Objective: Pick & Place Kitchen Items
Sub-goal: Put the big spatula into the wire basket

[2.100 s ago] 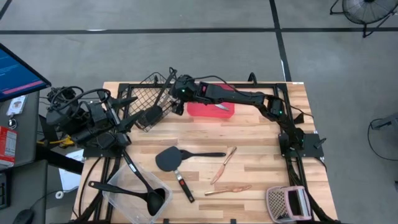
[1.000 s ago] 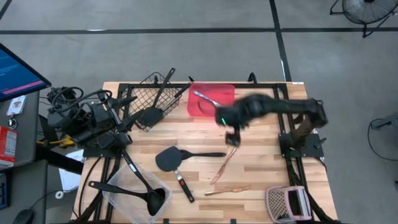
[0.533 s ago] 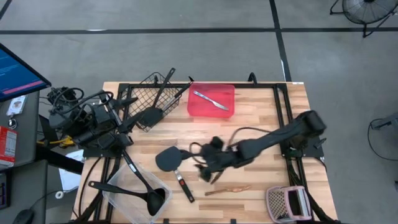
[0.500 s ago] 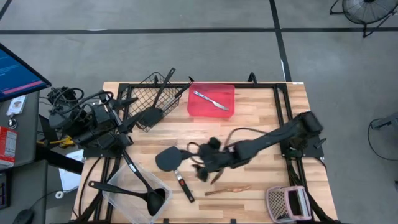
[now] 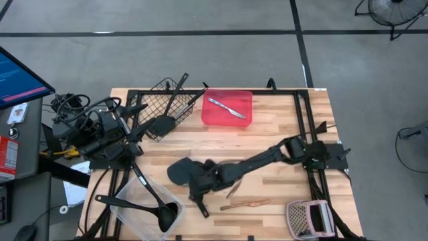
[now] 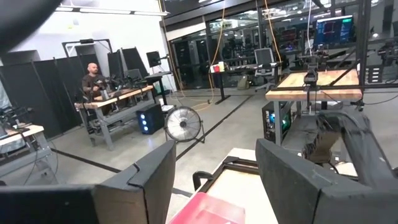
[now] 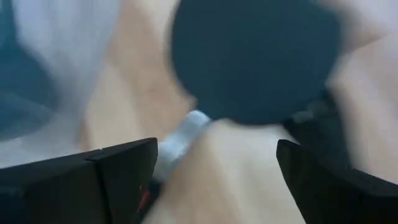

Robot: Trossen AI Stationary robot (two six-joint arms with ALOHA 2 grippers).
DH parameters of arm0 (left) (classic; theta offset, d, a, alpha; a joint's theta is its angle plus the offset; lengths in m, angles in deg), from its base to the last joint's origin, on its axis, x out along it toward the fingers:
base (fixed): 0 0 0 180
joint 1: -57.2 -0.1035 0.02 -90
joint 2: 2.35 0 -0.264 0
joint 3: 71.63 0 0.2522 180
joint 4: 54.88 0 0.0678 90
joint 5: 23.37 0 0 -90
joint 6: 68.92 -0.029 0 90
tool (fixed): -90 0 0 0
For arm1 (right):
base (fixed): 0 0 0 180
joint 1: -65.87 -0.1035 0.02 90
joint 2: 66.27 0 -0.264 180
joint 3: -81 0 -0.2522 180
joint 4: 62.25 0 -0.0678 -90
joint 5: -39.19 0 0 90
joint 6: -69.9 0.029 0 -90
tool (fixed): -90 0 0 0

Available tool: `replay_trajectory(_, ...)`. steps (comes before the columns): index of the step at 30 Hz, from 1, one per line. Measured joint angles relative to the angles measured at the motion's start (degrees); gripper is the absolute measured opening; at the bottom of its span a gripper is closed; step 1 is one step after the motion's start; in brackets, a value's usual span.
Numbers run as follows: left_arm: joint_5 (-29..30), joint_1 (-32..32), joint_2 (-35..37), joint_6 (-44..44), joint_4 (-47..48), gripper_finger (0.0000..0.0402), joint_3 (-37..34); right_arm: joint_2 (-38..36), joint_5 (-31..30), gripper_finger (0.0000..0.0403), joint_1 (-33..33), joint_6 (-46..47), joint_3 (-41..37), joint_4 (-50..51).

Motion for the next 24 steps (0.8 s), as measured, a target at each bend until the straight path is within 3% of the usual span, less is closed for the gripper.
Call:
replay_trajectory(7, 0.3, 0.0, 0.0, 0.0, -0.2, 0.0204, 0.0, 7.5, 0.9, 0.0328, -1.5, 1.5, 8.0, 1.0)
replay_trajectory(15, 0.2, 0.0, 0.0, 0.4, -0.2, 0.0204, 0.0, 11.7, 1.3, 0.031, -3.1, 3.3, 9.7, 3.8)
replay_trajectory(18, 0.2, 0.0, 0.1, 0.4, -0.3, 0.0204, 0.0, 11.9, 0.2, 0.0253, -3.7, 4.3, 9.7, 4.8)
replay_trajectory(24, 0.2, 0.0, 0.1, 0.4, -0.4, 0.0204, 0.0, 11.8, 1.6, 0.0063, -3.0, 3.6, 9.5, 7.2)
